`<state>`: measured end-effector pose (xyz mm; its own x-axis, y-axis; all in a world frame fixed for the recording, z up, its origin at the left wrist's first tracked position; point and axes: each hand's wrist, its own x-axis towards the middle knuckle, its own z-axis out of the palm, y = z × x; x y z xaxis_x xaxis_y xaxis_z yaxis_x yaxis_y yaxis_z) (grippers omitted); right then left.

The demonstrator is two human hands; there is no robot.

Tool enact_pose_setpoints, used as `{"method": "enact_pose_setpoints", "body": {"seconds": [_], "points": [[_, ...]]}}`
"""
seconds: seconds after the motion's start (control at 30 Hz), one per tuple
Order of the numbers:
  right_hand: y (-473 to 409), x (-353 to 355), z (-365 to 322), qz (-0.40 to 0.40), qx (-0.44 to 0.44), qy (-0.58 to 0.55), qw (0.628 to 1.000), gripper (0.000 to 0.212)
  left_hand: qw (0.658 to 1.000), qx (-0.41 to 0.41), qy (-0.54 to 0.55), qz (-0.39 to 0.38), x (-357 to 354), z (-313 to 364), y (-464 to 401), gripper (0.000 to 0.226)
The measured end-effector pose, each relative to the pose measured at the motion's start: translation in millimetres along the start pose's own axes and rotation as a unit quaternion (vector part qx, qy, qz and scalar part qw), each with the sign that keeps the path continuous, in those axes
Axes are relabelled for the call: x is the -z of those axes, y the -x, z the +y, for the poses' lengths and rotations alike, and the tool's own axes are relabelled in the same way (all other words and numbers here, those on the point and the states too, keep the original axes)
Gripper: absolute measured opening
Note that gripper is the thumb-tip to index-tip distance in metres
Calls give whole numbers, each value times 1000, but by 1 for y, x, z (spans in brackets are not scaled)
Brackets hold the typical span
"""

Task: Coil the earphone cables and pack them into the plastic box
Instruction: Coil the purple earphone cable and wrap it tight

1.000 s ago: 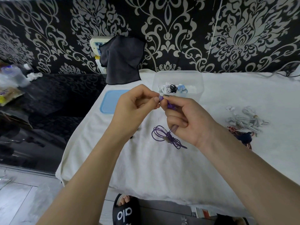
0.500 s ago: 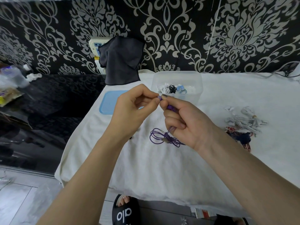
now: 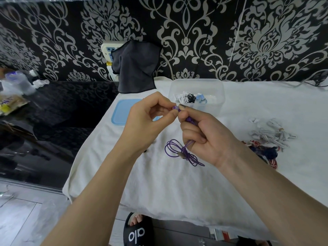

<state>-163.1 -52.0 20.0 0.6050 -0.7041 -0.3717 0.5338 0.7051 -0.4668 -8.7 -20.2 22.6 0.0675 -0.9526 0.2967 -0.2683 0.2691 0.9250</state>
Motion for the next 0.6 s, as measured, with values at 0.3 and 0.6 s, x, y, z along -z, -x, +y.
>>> {"method": "enact_pose_setpoints", "body": {"seconds": [0.3, 0.6], "points": [[3, -3, 1, -7, -4, 2, 1000, 6, 1000, -14, -23, 2, 3, 1, 1, 15], [4, -8, 3, 14, 19, 59, 998, 15, 999, -10, -32, 4, 4, 5, 4, 11]]}}
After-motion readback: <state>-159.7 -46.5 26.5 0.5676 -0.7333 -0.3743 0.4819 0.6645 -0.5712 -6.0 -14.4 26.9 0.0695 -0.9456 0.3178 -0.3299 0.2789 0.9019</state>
